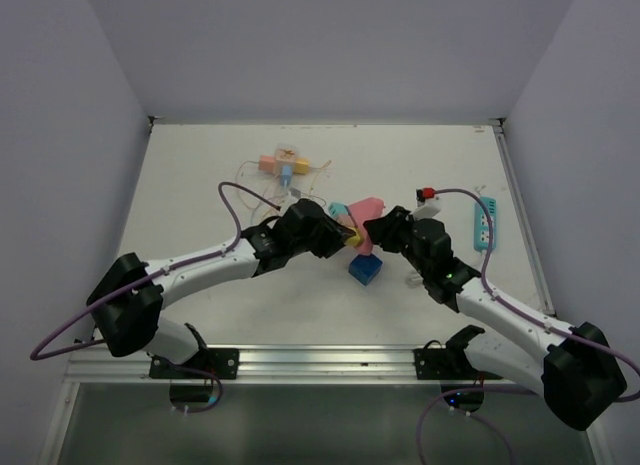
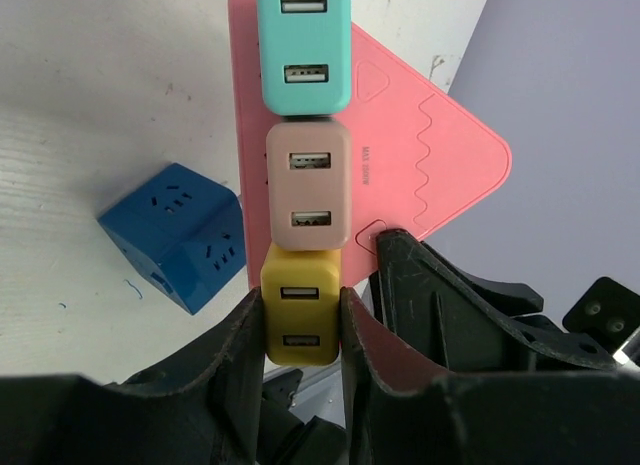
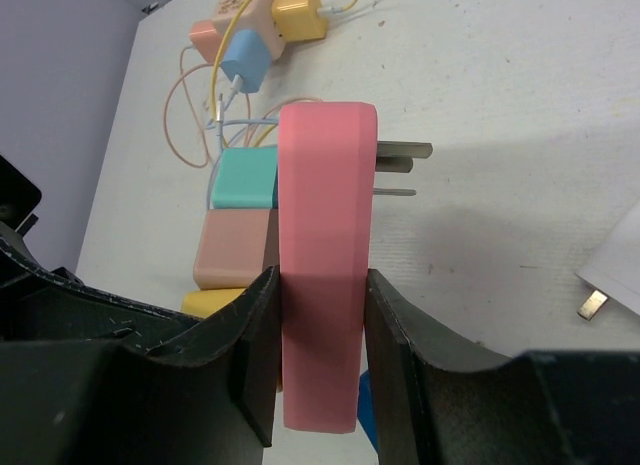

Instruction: Pull the plug off the socket

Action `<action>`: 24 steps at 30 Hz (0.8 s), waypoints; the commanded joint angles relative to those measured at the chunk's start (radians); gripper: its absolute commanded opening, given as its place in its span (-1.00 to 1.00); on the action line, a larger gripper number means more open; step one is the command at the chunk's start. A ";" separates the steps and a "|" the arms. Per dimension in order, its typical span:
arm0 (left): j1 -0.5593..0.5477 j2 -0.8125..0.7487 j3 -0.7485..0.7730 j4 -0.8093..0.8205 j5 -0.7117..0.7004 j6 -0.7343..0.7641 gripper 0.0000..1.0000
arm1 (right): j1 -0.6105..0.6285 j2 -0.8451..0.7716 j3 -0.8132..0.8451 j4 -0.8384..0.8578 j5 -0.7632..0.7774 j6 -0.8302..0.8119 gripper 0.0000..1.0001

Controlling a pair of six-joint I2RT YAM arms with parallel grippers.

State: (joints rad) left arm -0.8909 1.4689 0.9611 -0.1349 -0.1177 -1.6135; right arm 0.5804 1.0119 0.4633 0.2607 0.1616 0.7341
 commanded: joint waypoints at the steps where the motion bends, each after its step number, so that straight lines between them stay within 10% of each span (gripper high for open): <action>1: 0.000 -0.096 -0.018 0.037 -0.008 -0.051 -1.00 | -0.034 -0.001 -0.018 -0.024 0.253 -0.025 -1.00; 14: 0.020 -0.194 -0.024 -0.017 -0.017 -0.053 -1.00 | -0.033 0.027 -0.006 -0.006 0.248 -0.035 -1.00; 24: 0.119 -0.197 -0.087 -0.046 0.090 0.251 -1.00 | -0.036 -0.018 0.060 -0.055 0.194 -0.048 -1.00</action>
State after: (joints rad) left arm -0.8143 1.2797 0.9123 -0.1806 -0.0818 -1.5208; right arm 0.5430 1.0420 0.4496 0.1661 0.3489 0.6949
